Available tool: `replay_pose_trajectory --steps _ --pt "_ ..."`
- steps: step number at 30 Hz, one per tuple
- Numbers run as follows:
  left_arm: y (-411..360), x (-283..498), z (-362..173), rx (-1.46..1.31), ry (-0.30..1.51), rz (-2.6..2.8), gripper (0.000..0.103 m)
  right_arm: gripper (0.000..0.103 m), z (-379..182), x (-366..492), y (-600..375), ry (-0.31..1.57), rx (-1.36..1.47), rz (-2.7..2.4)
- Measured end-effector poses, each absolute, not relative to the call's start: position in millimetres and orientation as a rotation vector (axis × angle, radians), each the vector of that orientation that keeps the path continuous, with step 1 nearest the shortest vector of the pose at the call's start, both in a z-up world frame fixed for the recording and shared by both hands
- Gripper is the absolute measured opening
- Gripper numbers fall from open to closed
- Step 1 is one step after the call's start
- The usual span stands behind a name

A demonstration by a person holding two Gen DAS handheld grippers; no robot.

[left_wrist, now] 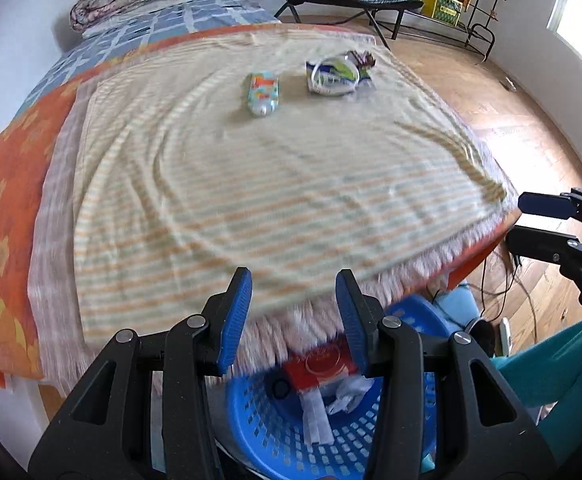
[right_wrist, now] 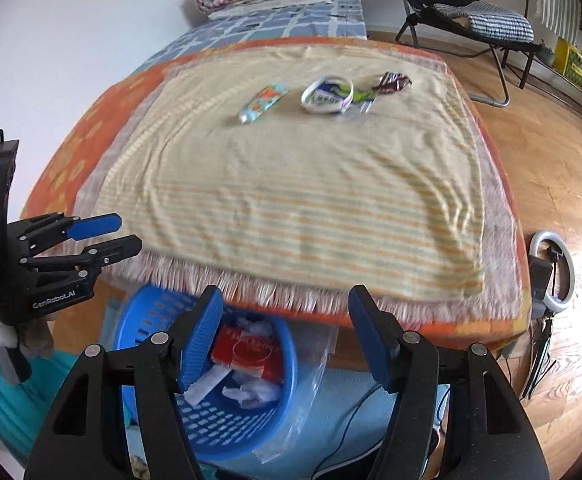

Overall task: Collect trash
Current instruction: 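Move both tools back over the towel toward the toothpaste tube, then grasp the blue toothpaste tube with the left tool while the right tool grasps the white headband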

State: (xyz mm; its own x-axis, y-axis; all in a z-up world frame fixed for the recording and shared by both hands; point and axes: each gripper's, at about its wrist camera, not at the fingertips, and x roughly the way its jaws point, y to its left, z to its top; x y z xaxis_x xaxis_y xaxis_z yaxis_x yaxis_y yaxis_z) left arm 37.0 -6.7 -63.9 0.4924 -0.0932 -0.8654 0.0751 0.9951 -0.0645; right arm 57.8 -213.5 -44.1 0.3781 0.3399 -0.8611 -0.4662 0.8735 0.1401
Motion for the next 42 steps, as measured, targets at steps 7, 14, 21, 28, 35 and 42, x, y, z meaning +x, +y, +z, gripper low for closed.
replay_pose_trajectory --steps 7,14,21,28,35,42 --pt "-5 82 -54 -0.034 1.045 -0.125 0.057 0.065 -30 98 -213 1.009 -0.127 0.51" --pt "0 133 -57 -0.055 1.053 -0.126 0.057 0.065 -13 145 -206 0.945 -0.142 0.497" --pt "2 178 -61 -0.052 1.053 -0.125 0.057 0.065 -14 195 -196 0.943 -0.14 0.49" --pt "6 219 -76 -0.053 1.077 -0.106 0.057 0.065 -29 245 -194 0.983 -0.04 0.5" --pt "8 249 -93 -0.045 1.093 -0.096 0.057 0.065 -54 285 -190 1.047 0.033 0.5" --pt "9 267 -104 -0.044 1.098 -0.085 0.057 0.057 -71 304 -184 1.084 0.06 0.516"
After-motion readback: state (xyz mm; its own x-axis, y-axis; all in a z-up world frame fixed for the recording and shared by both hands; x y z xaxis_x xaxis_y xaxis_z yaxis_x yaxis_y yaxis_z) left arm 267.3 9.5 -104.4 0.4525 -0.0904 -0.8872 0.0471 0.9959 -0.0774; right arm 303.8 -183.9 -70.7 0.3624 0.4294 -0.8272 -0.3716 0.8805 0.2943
